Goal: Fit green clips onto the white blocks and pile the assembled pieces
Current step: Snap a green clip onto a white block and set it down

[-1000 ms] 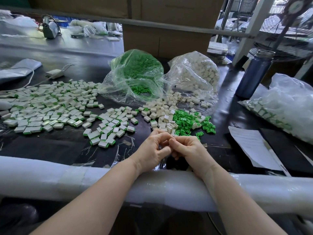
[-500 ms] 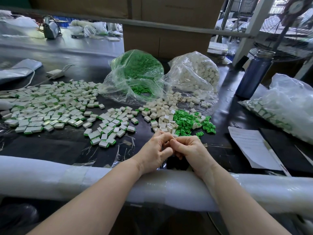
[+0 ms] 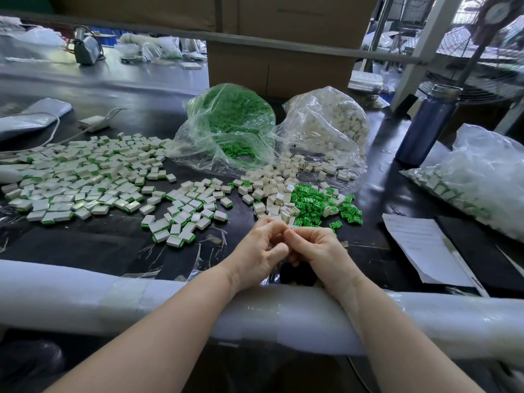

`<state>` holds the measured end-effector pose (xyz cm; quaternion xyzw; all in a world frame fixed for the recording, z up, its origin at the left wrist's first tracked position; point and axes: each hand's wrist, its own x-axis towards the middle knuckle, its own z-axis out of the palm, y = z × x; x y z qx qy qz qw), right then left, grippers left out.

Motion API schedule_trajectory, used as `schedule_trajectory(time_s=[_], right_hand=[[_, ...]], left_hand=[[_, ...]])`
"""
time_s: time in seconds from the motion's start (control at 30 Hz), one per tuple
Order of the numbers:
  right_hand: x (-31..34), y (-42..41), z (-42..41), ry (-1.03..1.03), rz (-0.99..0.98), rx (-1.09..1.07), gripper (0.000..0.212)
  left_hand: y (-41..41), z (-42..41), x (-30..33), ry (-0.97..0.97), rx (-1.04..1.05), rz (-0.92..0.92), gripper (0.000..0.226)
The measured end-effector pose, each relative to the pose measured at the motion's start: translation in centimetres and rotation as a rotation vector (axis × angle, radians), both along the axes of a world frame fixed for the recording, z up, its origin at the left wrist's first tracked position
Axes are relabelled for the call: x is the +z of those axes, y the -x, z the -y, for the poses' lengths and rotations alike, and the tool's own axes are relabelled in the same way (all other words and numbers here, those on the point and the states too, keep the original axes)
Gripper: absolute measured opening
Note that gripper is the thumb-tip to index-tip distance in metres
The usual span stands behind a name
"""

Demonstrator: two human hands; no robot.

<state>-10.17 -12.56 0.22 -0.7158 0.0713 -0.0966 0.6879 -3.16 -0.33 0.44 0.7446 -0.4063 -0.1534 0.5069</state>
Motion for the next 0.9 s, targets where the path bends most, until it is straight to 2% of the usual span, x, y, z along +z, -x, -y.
schedule_trajectory(time_s=[0.13,0.3,0.47,0.6,0.77,0.9], right_hand=[[0.18,0.06,-0.01,-0.026,0.067,-0.106,0.014],[0.15,0.12,0.23,0.244,0.127,-0.268,0.013],[0.15,0.26,0.17,0.346,0.142,-0.288,0.008],[0.19,0.13,0.05,0.449,0.089,-0.294,0.013],[0.26,0.10,-0.03,0.415,0.079,-0.285,0.018],[0.12,0.09,0.50,0.381,0.103,-0.444,0.017]], left_hand=[[-0.26,-0.01,-0.20,0.051,0.061,-0.064,0.006],[-0.22,-0.02,-0.42,0.055,0.088,-0.069,0.009],[-0.18,-0.05,-0.25,0.033,0.092,-0.070,0.002],[-0.09,-0.04,-0.25,0.015,0.102,-0.044,0.003],[-0.29,-0.13,-0.42,0.019,0.109,-0.037,0.009],[-0.64,-0.35,-0.71,0.065,0.215,-0.111,0.004]])
